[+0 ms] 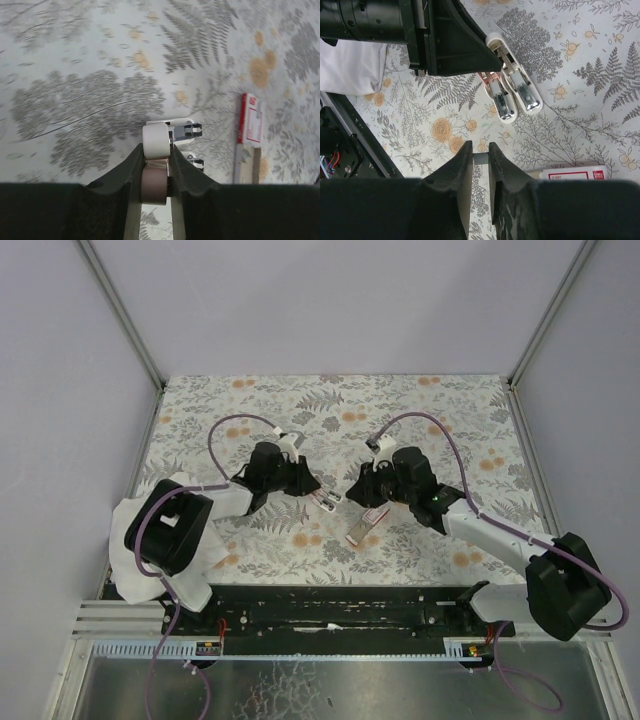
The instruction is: Load the staples into the stapler
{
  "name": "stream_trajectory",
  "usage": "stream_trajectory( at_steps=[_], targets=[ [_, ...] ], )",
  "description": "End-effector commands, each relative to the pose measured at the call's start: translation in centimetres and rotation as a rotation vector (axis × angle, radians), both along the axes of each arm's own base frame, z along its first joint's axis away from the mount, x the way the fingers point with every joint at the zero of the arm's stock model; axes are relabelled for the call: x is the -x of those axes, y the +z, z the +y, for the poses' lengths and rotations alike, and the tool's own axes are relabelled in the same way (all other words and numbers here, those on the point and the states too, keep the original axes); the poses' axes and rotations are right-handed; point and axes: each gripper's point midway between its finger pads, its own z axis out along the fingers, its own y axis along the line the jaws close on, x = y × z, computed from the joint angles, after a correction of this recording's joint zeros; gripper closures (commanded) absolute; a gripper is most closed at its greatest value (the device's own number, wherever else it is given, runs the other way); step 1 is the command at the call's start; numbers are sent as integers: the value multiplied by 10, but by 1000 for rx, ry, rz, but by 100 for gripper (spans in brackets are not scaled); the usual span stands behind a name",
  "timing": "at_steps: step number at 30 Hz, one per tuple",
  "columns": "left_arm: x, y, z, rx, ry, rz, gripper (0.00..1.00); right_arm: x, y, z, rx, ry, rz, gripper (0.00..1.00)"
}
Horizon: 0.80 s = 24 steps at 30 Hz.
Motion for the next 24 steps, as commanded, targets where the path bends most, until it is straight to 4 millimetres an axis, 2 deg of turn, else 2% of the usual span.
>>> stream_trajectory(
  at_steps=[1,3,7,13,15,18,20,24],
  targets=[
    [18,17,-37,0,-276,-102,98,9,0,-4,6,11,-22,78],
    [29,16,-47,2,-368,-87,98,12,-8,-7,18,7,-9,78],
    [44,0,-58,-43,-468,-23,99,17,-22,-13,49,-13,7,78],
    [50,-11,-64,-83,-505,7,91,19,-35,-16,106,-22,-8,78],
    [47,-10,-64,-89,-488,4,82,17,-39,-16,128,-17,-15,78],
    [41,-8,-63,-89,-443,-1,56,11,-42,-16,165,-10,-38,78],
    [37,-2,-63,-77,-402,-20,44,6,-44,-17,191,-8,-56,78],
    [27,16,-58,-45,-294,-72,34,-2,-52,-15,234,12,-77,78]
  ],
)
